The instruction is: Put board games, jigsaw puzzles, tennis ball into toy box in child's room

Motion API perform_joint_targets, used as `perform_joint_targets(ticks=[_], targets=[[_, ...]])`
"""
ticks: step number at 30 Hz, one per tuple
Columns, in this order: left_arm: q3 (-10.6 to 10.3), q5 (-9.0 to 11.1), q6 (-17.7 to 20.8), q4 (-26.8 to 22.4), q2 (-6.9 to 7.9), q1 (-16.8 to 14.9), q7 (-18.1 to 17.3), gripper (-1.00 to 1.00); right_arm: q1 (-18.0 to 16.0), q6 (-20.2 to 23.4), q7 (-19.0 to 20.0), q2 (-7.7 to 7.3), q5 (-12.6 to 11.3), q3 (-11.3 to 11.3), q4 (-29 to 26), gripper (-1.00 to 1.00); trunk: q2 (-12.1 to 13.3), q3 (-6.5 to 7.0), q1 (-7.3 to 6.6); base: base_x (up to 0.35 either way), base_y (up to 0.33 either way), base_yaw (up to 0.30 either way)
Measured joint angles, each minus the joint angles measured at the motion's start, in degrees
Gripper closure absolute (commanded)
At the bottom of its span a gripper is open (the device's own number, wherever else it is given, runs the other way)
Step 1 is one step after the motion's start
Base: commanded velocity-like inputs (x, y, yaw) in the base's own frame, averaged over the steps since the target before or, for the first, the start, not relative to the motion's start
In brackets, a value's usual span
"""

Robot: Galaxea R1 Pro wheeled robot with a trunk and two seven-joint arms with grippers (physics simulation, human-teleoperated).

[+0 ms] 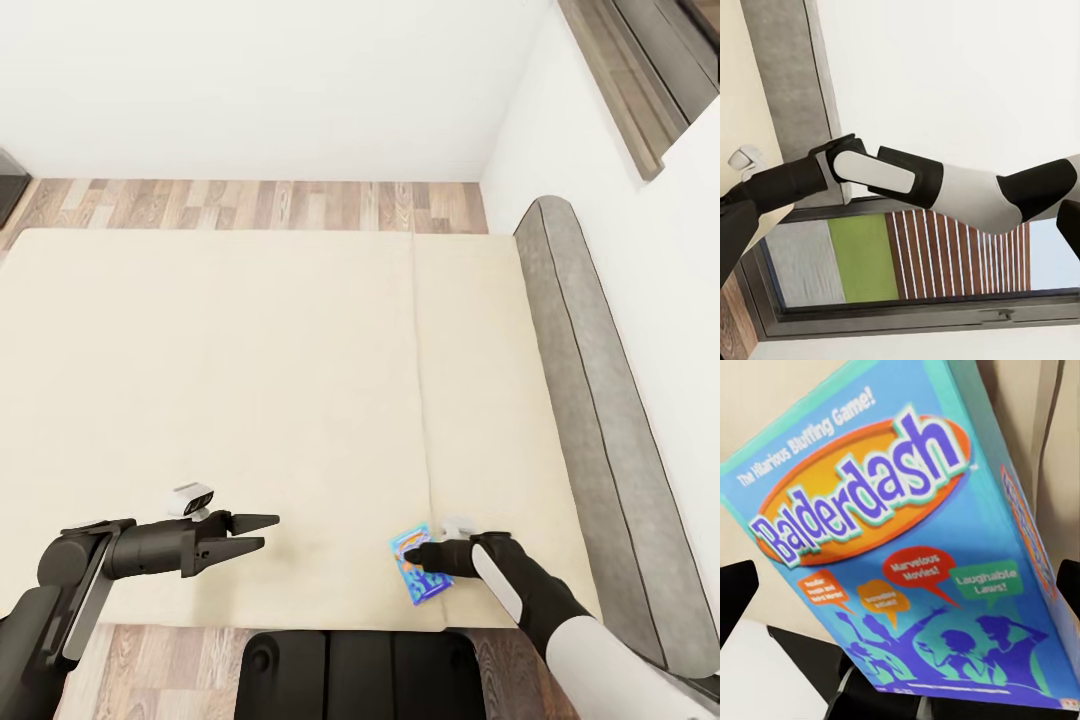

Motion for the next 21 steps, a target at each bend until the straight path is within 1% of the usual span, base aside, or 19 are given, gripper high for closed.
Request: perform_joint_targets(ticks=[6,9,12,15,19,21], targets=[[0.01,0.0,0.0,0.01,0.0,0.0,0.0,-1.0,0.0,0.19,-0.01,0.14,-0.15,-0.02,0.0,-1.0,0.0,0.0,0.0,0.0,0.0,0.0],[0.03,0.0,0.0,0.01,0.0,0.0,0.0,-1.0,0.0,0.26,-0.01,0.46,-0.23,-0.06,0.0,-1.0,0.0,0.0,0.0,0.0,0.0,0.0],[0.01,0.0,0.0,0.0,0.0,0.0,0.0,-1.0,-0.01,0.4,-0.01,1.25,-0.23,-0.04,0.0,-1.0,0.0,0.0,0.0,0.0,0.0,0.0],[0.03,0.0,0.0,-0.02,0.0,0.0,0.0,-1.0,-0.01,0.91,-0.02,2.48,-0.12,-0.02,0.0,-1.0,0.0,0.0,0.0,0.0,0.0,0.0],[0.07,0.0,0.0,0.01,0.05,0.0,0.0,-1.0,0.0,1.31,-0.02,3.38,-0.07,-0.04,-0.13,-1.0,0.0,0.0,0.0,0.0,0.0,0.0],[0.08,0.0,0.0,-0.02,0.07,0.0,0.0,-1.0,-0.02,1.38,-0.03,3.56,-0.05,-0.05,-0.15,-1.0,0.0,0.0,0.0,0.0,0.0,0.0]])
